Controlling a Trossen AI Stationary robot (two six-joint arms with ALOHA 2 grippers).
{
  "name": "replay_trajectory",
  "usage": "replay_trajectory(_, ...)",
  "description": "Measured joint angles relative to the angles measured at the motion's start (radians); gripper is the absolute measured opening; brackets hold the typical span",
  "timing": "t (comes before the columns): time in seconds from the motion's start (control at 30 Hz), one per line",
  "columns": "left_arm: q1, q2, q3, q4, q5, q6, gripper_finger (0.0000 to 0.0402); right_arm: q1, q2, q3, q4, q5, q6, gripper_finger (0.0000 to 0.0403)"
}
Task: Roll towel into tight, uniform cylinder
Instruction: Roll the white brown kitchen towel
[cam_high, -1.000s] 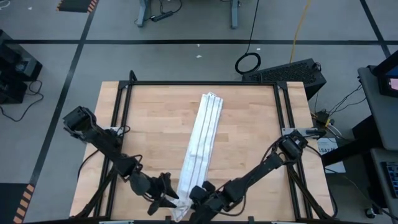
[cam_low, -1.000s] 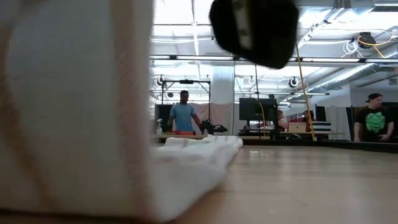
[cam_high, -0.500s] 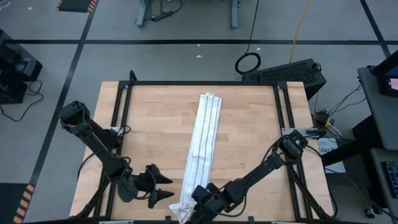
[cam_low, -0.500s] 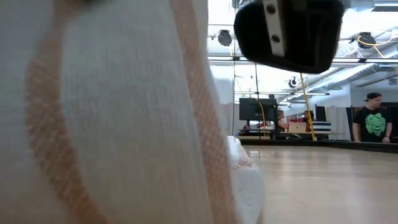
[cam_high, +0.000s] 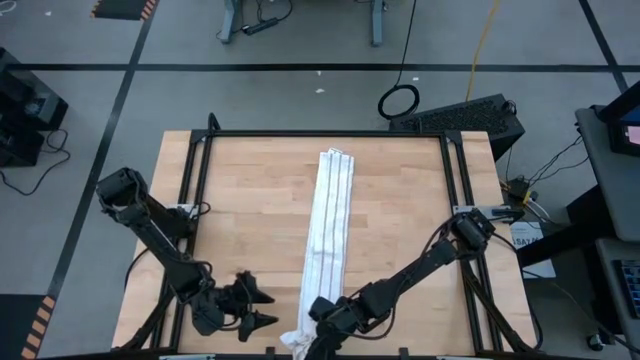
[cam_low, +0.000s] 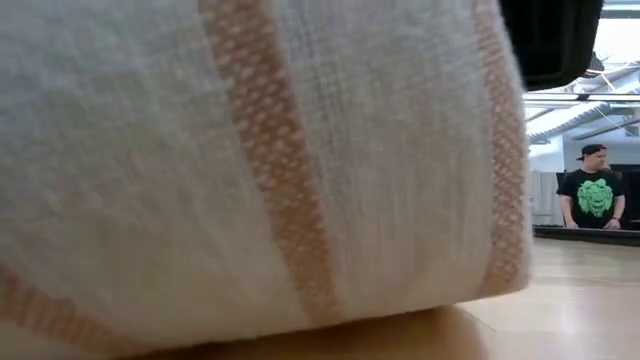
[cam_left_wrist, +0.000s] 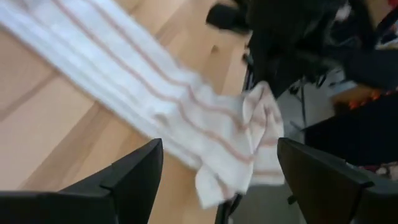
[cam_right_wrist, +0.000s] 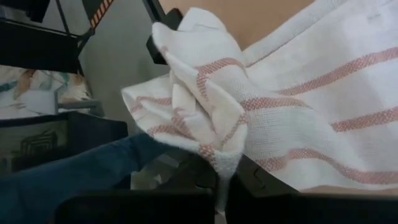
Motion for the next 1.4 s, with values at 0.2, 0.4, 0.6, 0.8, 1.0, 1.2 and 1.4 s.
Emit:
replay_trajectory(0.2, -0.034, 0.0, 0.0, -0.04, 0.013, -0.074, 0.0319, -0.035, -0.017, 0.0, -0.036, -0.063, -0.028, 0.0)
replay_trajectory(0.4, -0.076, 0.015, 0.0, -0.02, -0.042, -0.115, 0.0318, -0.045, -0.023, 0.0, -0.07, -0.143, -0.101, 0.0)
replay_trajectory(0.6, -0.065, 0.147, 0.101, 0.086, -0.149, 0.188, 0.0318, -0.005, -0.024, 0.0, -0.148, -0.091, -0.114, 0.0)
replay_trajectory(0.8, -0.007, 0.309, 0.293, 0.083, -0.148, 0.352, 0.0319, 0.011, -0.023, -0.02, -0.152, -0.033, -0.093, 0.0)
replay_trajectory(1.0, 0.025, 0.362, 0.412, 0.074, -0.116, 0.342, 0.0319, -0.006, -0.03, -0.021, -0.156, -0.04, -0.103, 0.0)
replay_trajectory(1.2, 0.026, 0.365, 0.426, -0.061, -0.102, 0.168, 0.0319, -0.035, -0.046, -0.022, -0.166, -0.084, -0.136, 0.0)
replay_trajectory(1.4, 0.042, 0.365, 0.425, -0.148, -0.091, 0.113, 0.0319, -0.051, -0.053, -0.022, -0.159, -0.093, -0.16, 0.0)
